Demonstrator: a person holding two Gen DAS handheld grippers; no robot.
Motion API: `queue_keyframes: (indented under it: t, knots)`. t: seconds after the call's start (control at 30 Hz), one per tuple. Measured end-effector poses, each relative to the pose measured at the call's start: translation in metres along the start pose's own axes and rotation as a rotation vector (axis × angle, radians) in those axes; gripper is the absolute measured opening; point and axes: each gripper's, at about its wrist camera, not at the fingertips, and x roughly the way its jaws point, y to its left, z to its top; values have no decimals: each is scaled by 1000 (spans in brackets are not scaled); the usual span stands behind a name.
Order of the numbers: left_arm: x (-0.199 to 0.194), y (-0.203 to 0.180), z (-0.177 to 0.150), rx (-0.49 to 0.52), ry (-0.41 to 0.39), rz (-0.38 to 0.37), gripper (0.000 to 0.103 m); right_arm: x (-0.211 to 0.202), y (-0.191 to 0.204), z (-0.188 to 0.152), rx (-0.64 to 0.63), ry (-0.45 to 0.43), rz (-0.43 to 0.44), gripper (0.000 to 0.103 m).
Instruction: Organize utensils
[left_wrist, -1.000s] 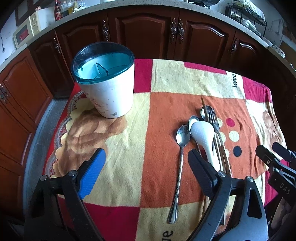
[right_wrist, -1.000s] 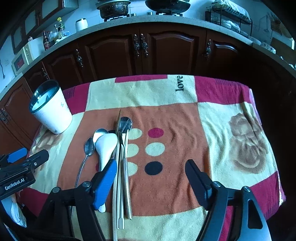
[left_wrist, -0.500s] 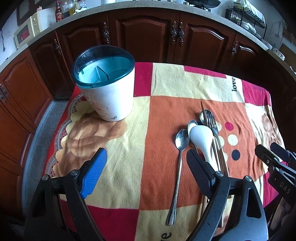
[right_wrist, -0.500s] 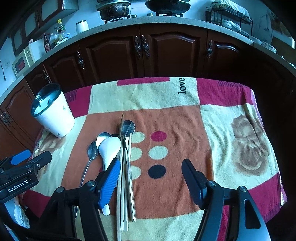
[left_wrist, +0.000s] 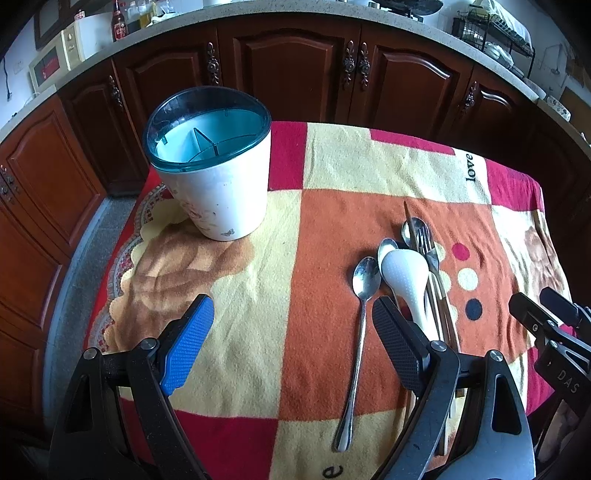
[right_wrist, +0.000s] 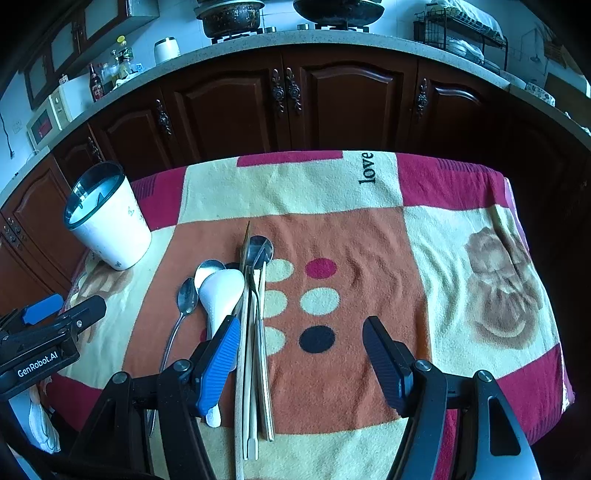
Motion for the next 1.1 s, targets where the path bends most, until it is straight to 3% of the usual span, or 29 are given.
queue_keyframes:
  t: [0.23, 0.43, 0.53, 0.63, 0.9, 1.1]
  knots:
    - [8, 2, -1, 1, 12, -2, 88, 5, -3, -1, -4, 8, -3, 67]
    - [21, 6, -1, 1, 47, -53, 88, 12, -5, -1, -11, 12, 18, 66]
    - [28, 6, 0, 9, 66, -71, 81, 16, -6, 1, -11, 19, 59, 59]
    - [32, 4, 1, 18, 84, -94, 76, 19, -8, 3, -6, 25, 73, 58]
    - [35, 3, 9, 12, 87, -153, 74, 25, 5, 13, -29, 50, 156, 46]
    - [49, 3, 16, 54, 102, -171, 64, 46, 23, 17, -64, 97, 226, 35]
